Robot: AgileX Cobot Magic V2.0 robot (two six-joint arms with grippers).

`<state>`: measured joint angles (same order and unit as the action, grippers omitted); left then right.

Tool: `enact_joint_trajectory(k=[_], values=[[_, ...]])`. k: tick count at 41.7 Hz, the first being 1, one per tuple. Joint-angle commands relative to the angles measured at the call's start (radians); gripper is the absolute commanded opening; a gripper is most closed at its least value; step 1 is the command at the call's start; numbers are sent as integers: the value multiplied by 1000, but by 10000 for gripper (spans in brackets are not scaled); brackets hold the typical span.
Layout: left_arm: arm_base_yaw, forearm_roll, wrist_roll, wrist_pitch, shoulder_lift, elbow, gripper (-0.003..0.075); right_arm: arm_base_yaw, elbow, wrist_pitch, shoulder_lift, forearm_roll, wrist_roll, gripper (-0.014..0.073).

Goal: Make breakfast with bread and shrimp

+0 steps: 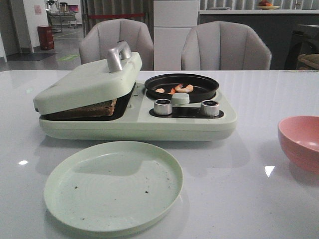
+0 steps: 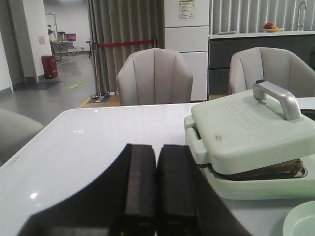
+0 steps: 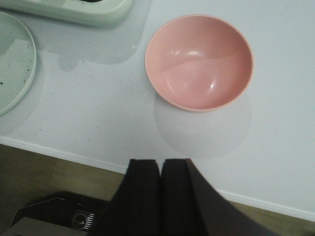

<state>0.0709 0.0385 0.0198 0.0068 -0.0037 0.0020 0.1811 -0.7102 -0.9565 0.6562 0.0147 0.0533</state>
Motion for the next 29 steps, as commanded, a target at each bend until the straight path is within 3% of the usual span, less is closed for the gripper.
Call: enact_joint_trajectory(k=[1, 13, 21, 29], values=[[6, -3, 10, -92, -22, 7, 99, 0, -24, 55, -2, 6, 0, 45], [6, -3, 10, -92, -22, 7, 99, -47, 20, 71, -96, 14, 0, 45], [6, -3, 10, -92, -22, 7, 99, -112, 167, 273, -267, 7, -130, 48], [6, -3, 10, -92, -22, 7, 99, -210, 377, 505, -462, 6, -133, 47]])
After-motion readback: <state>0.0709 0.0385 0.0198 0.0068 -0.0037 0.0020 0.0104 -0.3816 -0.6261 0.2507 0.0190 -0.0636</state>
